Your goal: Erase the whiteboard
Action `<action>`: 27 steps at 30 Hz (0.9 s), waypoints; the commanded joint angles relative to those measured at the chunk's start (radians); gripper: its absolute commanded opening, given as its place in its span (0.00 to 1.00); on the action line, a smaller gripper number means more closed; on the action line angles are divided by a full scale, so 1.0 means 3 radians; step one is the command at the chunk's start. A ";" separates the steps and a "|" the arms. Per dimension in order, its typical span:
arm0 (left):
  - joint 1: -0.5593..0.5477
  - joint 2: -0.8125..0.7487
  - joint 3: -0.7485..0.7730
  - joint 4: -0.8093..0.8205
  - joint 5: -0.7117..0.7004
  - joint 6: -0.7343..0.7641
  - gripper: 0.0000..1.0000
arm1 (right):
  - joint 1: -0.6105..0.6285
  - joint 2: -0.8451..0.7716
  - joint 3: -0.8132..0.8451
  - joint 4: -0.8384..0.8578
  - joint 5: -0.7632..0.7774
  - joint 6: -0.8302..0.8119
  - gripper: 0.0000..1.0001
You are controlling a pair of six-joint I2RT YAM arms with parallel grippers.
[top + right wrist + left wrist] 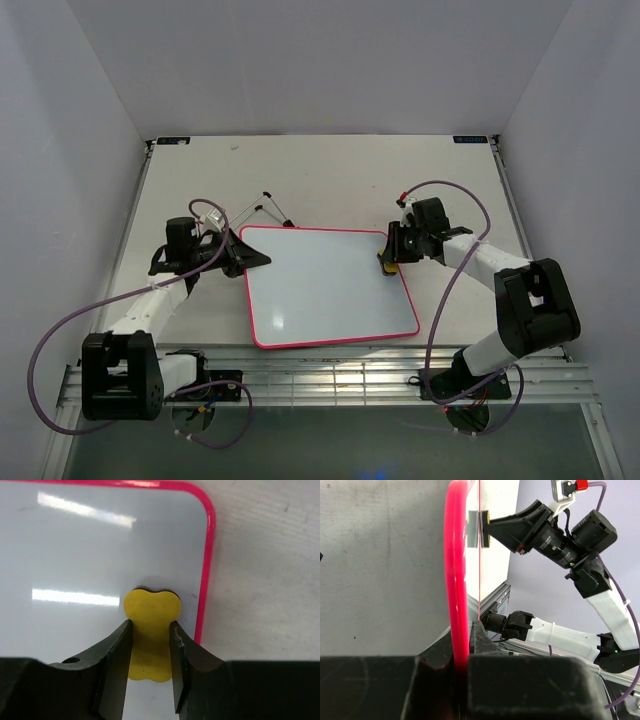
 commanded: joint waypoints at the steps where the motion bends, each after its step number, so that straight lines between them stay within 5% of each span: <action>1: -0.0025 -0.0189 0.0141 0.0071 -0.0502 0.0468 0.00 | 0.0026 -0.0251 0.0311 -0.0686 0.0035 -0.0099 0.15; 8: -0.0025 -0.0419 0.0110 0.0071 -0.0426 0.0366 0.00 | -0.0587 0.0275 0.0832 -0.1049 0.0550 -0.0155 0.15; 16: -0.0025 -0.0905 0.0105 0.0424 -0.0114 0.0095 0.00 | -0.0695 0.1098 0.1369 -0.1157 0.1303 -0.0119 0.20; 19: -0.0025 -0.0961 0.0131 0.0419 -0.0083 0.0034 0.00 | -0.0711 0.1170 0.1405 -0.1177 0.1319 -0.0099 0.29; 22: -0.0020 -0.1002 0.0151 0.0414 -0.0042 0.0008 0.00 | -0.0711 0.1120 0.1406 -0.1188 0.1303 -0.0079 0.49; 27: -0.0025 -0.0987 0.0360 0.0429 0.0004 0.0069 0.00 | -0.0731 0.0905 0.1436 -0.1290 0.1298 -0.0068 0.58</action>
